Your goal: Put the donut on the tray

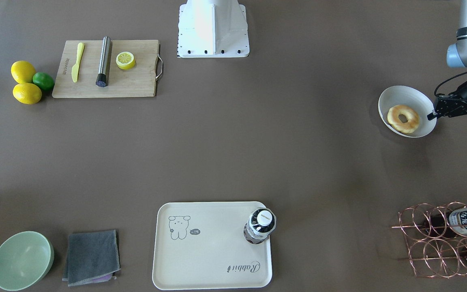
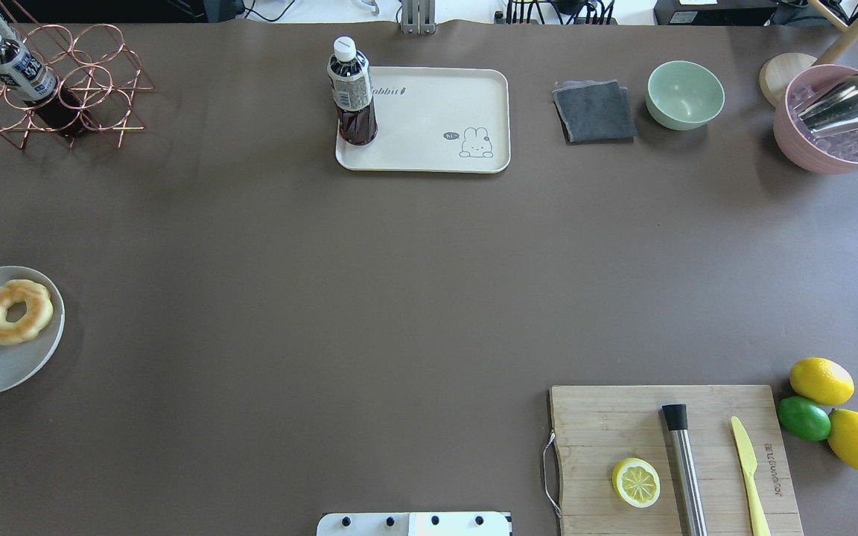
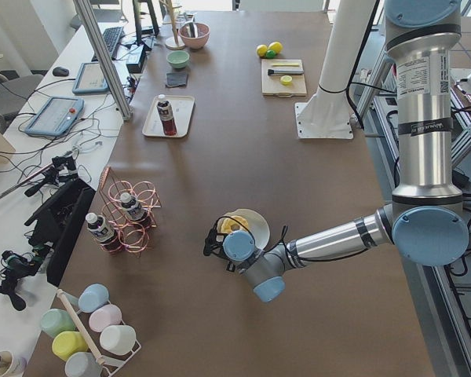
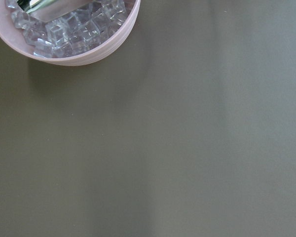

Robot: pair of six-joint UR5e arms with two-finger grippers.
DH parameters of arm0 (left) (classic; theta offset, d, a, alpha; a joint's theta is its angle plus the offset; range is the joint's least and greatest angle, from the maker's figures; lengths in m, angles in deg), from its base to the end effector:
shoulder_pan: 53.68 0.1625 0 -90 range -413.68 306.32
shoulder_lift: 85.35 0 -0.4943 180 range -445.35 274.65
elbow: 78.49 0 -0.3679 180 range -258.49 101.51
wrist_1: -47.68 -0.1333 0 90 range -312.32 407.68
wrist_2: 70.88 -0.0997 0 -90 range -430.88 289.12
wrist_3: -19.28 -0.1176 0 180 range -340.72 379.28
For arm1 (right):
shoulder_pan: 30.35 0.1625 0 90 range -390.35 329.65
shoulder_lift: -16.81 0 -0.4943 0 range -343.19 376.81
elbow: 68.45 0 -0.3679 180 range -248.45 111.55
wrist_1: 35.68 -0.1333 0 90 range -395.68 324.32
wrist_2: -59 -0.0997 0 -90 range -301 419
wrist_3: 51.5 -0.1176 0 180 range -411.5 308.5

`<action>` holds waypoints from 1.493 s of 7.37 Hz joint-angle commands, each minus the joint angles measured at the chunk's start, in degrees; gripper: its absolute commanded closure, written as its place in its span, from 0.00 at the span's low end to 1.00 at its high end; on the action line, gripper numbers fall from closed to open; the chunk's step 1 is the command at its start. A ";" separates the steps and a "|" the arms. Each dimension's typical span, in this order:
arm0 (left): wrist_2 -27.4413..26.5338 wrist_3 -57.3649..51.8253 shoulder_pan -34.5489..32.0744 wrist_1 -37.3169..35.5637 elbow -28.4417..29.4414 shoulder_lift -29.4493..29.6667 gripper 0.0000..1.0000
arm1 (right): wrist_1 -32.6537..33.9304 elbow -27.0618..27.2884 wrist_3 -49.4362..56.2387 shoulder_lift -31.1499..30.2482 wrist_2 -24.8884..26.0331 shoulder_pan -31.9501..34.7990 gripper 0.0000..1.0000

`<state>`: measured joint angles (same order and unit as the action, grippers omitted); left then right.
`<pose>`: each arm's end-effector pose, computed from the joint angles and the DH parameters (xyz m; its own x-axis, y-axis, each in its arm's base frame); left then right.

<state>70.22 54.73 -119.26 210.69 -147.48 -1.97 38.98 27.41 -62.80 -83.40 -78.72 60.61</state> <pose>0.1238 -0.3738 0.8050 0.4477 0.2514 -0.8581 -0.0378 0.9641 0.2628 0.0529 -0.3913 0.7355 0.6587 0.0651 0.7496 -0.1484 0.9879 0.0446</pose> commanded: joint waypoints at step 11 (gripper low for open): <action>-27.31 50.47 26.86 -38.39 -37.15 23.63 1.00 | -6.06 15.67 -54.63 10.11 3.76 -26.15 0.03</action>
<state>52.04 101.15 -100.33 186.41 -177.07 16.88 38.14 41.08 -104.01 -74.80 -77.68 41.28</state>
